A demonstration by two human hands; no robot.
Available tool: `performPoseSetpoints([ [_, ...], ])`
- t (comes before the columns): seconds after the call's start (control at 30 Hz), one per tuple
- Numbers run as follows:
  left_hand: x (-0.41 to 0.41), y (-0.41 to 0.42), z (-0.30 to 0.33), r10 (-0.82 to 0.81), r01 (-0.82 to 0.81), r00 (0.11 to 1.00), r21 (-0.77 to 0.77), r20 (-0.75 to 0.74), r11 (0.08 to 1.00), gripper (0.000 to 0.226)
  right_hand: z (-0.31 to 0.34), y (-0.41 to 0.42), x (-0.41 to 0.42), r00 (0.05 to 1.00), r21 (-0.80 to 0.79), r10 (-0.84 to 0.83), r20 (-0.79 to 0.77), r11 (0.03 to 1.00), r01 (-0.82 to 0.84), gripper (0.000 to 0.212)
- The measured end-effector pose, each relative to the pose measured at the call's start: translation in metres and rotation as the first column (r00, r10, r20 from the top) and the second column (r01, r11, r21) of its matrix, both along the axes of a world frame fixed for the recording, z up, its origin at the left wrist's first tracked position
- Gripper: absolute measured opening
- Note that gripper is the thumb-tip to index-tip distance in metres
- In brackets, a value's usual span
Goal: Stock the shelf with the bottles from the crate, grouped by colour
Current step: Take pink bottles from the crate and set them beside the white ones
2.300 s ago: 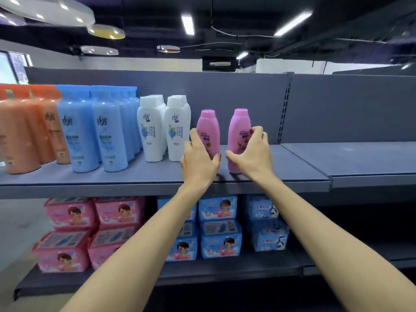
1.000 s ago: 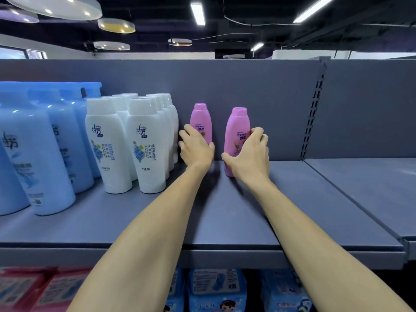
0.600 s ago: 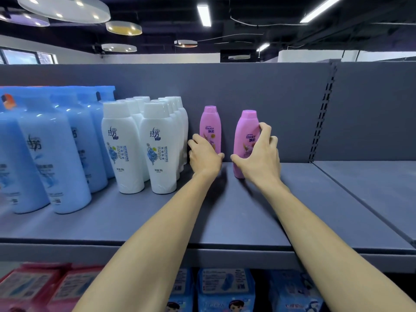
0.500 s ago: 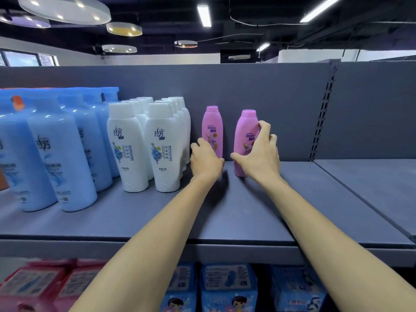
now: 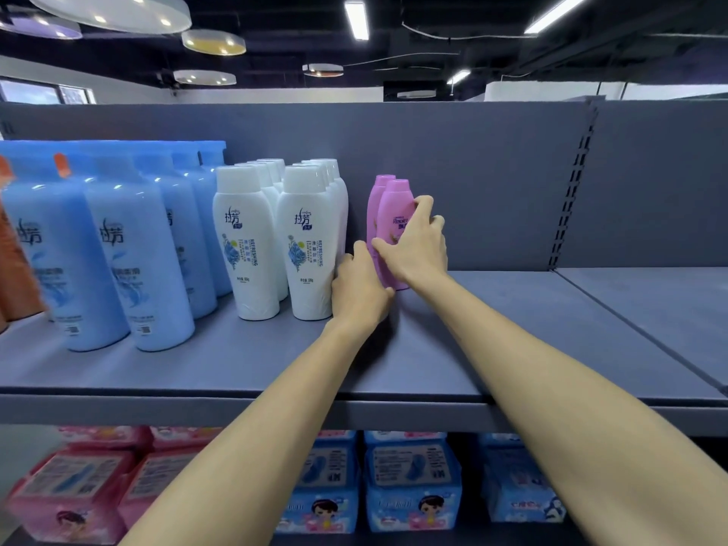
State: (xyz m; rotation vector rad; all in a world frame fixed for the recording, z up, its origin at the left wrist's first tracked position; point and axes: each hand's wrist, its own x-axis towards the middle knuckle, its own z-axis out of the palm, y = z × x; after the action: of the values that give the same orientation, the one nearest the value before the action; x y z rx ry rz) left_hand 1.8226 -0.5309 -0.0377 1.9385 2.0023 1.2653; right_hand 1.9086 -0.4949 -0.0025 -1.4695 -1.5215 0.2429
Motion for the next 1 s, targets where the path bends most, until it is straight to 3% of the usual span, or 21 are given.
performPoseSetpoints([
  [0.77, 0.004, 0.001, -0.001, 0.026, -0.026, 1.000, 0.036, 0.014, 0.999, 0.035, 0.002, 0.016, -0.017, 0.999, -0.009, -0.035, -0.004, 0.999, 0.035, 0.072],
  [1.0, 0.005, -0.007, 0.003, -0.003, 0.003, 1.000, -0.011, 0.028, 1.000, 0.046, 0.007, -0.005, -0.007, 0.998, -0.032, -0.043, 0.041, 0.998, 0.045, 0.087],
])
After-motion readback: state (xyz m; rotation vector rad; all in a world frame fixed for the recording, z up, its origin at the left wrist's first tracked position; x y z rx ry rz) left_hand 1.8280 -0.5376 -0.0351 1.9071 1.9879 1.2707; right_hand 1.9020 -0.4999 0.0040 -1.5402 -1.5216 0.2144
